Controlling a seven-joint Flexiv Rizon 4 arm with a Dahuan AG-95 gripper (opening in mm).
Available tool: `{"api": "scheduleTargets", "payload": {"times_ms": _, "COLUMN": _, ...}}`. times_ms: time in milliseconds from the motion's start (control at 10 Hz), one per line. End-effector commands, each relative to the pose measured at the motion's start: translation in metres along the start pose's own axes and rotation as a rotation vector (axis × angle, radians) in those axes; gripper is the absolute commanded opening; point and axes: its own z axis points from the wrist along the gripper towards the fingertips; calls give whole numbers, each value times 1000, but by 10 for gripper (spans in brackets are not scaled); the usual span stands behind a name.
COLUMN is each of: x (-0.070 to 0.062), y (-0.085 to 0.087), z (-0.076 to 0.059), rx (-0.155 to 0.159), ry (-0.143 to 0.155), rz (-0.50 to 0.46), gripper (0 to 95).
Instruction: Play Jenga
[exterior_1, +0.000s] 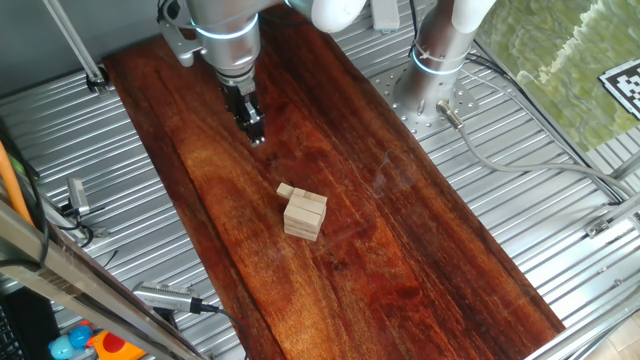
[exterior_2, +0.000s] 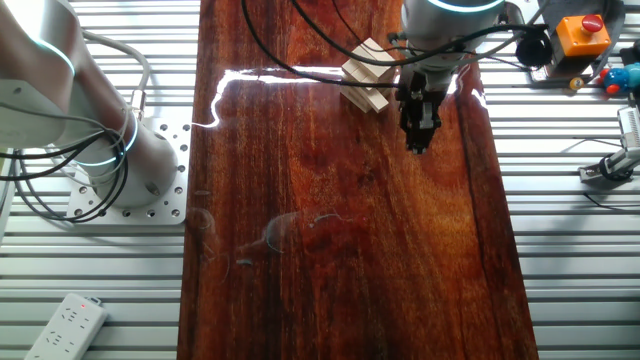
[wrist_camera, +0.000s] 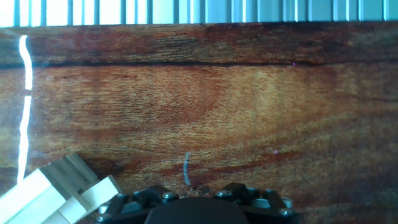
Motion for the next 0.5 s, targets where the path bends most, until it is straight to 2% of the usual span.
{"api": "scheduleTargets", "payload": {"times_ms": 100, "x": 0, "y": 0, "z": 0, "rx": 2, "ry": -13, "rz": -63, "gripper": 0}}
{"api": "scheduleTargets", "payload": {"times_ms": 500, "x": 0, "y": 0, "z": 0, "rx": 5, "ry": -10, "rz": -66, "gripper": 0}}
